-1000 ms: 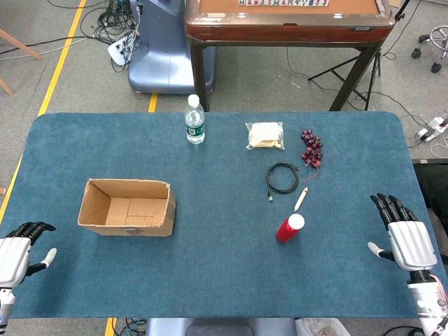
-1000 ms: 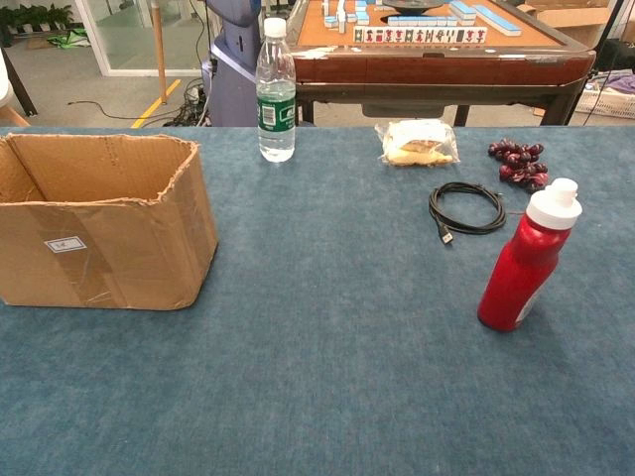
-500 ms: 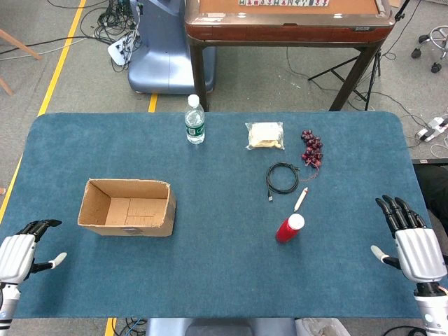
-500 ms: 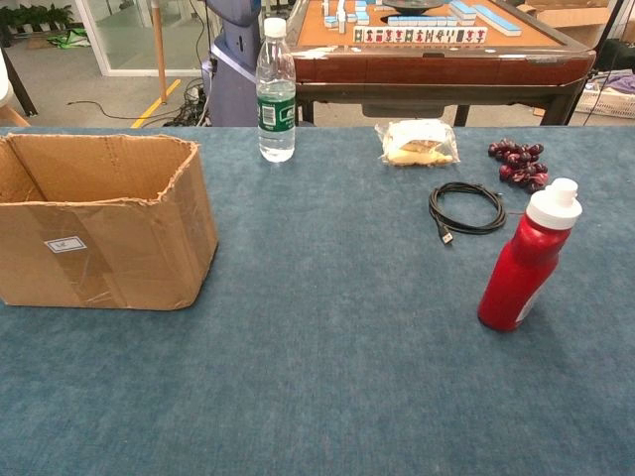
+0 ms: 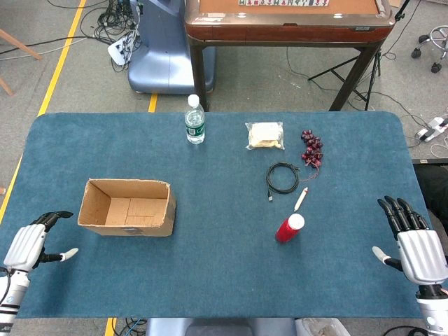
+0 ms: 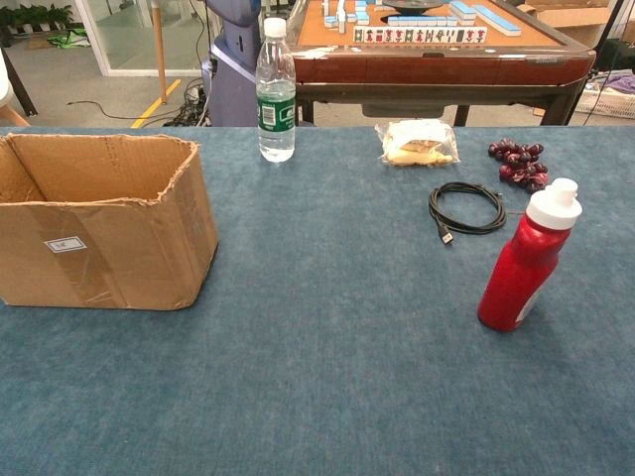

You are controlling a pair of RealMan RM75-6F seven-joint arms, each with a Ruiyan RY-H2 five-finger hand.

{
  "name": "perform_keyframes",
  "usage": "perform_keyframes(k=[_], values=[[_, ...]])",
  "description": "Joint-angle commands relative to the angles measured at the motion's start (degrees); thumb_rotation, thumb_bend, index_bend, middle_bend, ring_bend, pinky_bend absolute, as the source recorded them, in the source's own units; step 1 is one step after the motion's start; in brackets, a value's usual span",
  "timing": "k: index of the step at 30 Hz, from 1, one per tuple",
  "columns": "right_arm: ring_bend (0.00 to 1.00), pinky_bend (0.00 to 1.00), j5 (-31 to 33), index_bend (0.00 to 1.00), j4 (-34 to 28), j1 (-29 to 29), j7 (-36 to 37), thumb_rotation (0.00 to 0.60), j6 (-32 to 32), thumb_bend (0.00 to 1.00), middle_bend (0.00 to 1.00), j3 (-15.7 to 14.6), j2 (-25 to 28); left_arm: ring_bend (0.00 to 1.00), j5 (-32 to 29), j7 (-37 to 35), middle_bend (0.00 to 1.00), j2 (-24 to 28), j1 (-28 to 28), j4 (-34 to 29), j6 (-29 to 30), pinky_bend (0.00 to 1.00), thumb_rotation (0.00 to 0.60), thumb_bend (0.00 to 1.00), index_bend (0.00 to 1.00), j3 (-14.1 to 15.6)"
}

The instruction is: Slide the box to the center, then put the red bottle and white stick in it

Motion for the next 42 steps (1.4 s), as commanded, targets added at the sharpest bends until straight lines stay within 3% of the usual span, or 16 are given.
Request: perform_keyframes(k=[1, 22, 42], values=[[0.07, 0.25, -0.1, 0.10, 0.0, -0.1, 0.0, 0.600, 0.1, 0.00, 0.10, 0.0, 0.0, 0.21, -1.1, 0.8, 0.27, 0.0, -1.0, -0.2, -1.8, 0.28, 0.600, 0.00, 0.26, -0.2], [0.07, 0.25, -0.6, 0.10, 0.0, -0.6, 0.2, 0.600, 0.5, 0.00, 0.10, 0.0, 0.2, 0.21, -1.0, 4.6, 0.27, -1.5, -4.6, -2.3, -6.3, 0.26, 0.600, 0.00, 0.26, 0.5], [0.07, 0.25, -1.1, 0.10, -0.2, -0.8, 0.3, 0.600, 0.6, 0.00, 0.10, -0.1, 0.3, 0.21, 0.3, 14.9, 0.27, -3.7, -8.2, -8.1, -8.2, 0.26, 0.600, 0.00, 0.26, 1.2]])
